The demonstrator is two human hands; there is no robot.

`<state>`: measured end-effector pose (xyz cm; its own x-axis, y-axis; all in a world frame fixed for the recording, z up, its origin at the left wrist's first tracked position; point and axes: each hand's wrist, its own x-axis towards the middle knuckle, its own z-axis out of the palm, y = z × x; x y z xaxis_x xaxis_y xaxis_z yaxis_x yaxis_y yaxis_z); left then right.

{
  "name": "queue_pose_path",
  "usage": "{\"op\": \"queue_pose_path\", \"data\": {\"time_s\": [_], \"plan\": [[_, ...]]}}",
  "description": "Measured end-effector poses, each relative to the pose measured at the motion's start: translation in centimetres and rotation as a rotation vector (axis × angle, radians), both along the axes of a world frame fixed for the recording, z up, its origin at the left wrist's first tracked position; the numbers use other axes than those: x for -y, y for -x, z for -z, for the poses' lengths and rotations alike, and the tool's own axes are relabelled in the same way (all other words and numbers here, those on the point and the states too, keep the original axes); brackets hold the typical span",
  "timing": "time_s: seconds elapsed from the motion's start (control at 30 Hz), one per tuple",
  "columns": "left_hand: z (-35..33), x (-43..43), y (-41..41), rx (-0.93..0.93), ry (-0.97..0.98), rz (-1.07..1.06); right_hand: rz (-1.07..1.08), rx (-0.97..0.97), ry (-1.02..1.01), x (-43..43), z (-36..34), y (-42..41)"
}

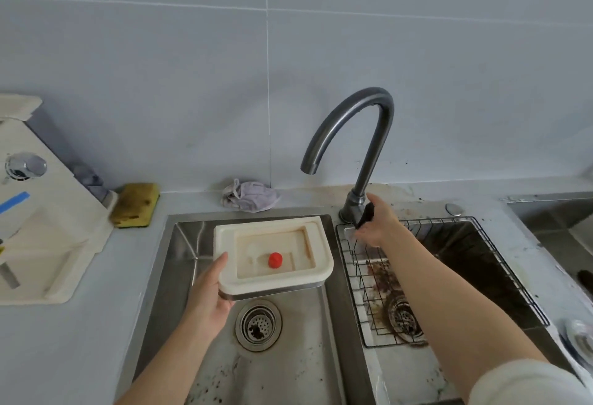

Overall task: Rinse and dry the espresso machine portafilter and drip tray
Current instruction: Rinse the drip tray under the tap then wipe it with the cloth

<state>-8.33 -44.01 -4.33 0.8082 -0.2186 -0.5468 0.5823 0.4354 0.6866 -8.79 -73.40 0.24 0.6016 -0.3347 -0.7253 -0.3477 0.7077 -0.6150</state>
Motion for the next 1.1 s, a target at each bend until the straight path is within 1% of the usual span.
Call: {"op": "queue_pose_path", "data": {"time_s": [0.17,0.27,0.43,0.67,1.1], "plan": [[-0.5,0.5,-0.4,-0.014,-0.001,-0.015,-0.100,-0.110,0.072,0.9,0.1,-1.9],[-0.7,0.7,-0.7,-0.007,-0.010,0.013,-0.079,-0.154,0.090,1.5,0.3,-2.0],[-0.7,0.8,-0.9,-0.006,-0.017,0.054,-0.061,-0.143,0.068,1.6,0.7,-2.0],[0.0,0.3,-1.0,-0.036,-0.029,0.043,-0.017,-0.132,0.063,1.8,1.4,-1.6],[0.0,-0.4,-0.7,-0.026,-0.020,0.031,-0.070,-0.105,0.083,1.5,1.5,-0.7]]}}
